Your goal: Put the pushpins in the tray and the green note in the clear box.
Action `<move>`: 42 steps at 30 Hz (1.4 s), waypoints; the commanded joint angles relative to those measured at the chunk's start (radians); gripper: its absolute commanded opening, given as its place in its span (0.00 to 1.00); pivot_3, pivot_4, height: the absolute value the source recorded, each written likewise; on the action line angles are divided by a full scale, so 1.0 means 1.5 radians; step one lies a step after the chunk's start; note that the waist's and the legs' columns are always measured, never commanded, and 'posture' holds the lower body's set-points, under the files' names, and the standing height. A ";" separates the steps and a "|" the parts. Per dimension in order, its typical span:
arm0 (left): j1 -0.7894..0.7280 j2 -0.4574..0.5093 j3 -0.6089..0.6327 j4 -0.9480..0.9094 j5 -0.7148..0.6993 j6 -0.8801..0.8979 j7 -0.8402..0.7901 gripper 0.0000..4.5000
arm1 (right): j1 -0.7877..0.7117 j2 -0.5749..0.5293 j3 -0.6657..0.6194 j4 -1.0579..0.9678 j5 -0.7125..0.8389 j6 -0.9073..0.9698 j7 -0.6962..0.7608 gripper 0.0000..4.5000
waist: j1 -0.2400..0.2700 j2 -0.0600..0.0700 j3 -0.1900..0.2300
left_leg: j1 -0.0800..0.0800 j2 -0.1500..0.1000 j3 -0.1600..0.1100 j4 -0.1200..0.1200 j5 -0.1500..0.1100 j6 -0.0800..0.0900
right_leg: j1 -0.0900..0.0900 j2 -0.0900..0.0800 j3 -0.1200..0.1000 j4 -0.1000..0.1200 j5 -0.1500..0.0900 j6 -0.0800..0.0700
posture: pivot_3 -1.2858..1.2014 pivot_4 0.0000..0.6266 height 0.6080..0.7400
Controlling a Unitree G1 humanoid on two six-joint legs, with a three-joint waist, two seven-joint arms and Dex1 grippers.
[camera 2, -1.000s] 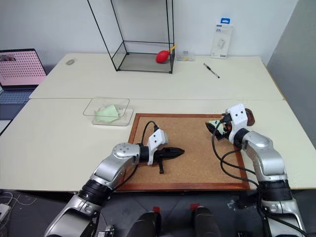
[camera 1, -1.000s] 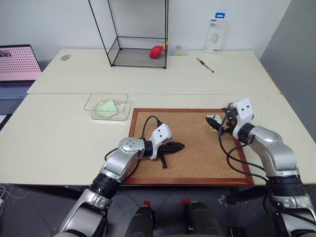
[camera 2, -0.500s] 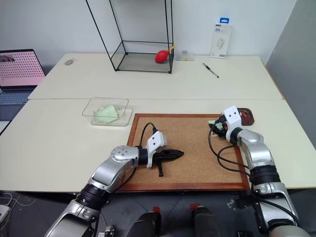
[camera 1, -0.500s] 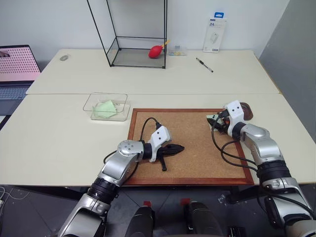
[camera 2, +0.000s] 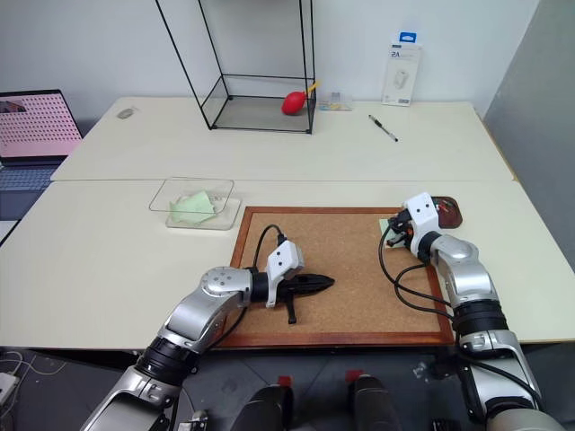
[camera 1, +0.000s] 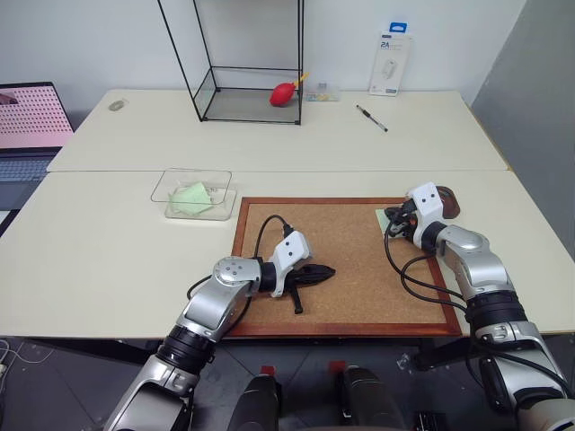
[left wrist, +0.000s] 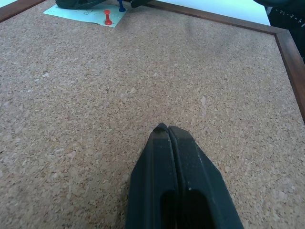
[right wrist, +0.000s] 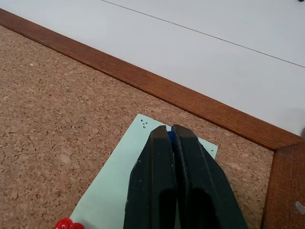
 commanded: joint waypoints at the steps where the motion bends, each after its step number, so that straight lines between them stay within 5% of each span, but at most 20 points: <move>1: 0.015 0.008 -0.021 0.003 0.016 0.016 -0.008 0.00 | -0.013 -0.003 -0.027 -0.035 0.011 -0.009 -0.001 0.01 | 0.000 0.000 0.000 | 0.000 0.000 0.000 0.000 0.000 0.000 | 0.000 0.000 0.000 0.000 0.000 0.000 | 0.52 0.24 1.00; 25: 0.020 0.007 -0.033 0.012 0.022 0.018 -0.016 0.00 | 0.023 -0.012 -0.094 -0.197 0.057 0.077 -0.026 0.01 | 0.000 0.000 0.000 | 0.000 0.000 0.000 0.000 0.000 0.000 | 0.000 0.000 0.000 0.000 0.000 0.000 | 0.52 0.24 1.00; 33: 0.017 0.003 -0.033 0.016 0.023 0.010 -0.016 0.00 | 0.017 -0.109 -0.078 -0.104 -0.045 0.032 -0.065 0.01 | 0.001 0.001 0.000 | 0.000 0.000 0.000 0.000 0.000 0.000 | 0.000 0.000 0.000 0.000 0.000 0.000 | 0.52 0.24 1.00; 42: 0.016 0.004 -0.033 0.013 0.026 0.005 -0.017 0.00 | -0.021 -0.105 -0.042 0.043 -0.118 -0.057 -0.119 0.05 | 0.000 0.002 -0.001 | 0.000 0.000 0.001 0.000 0.000 0.000 | 0.000 0.000 0.001 0.000 0.000 0.000 | 0.52 0.24 1.00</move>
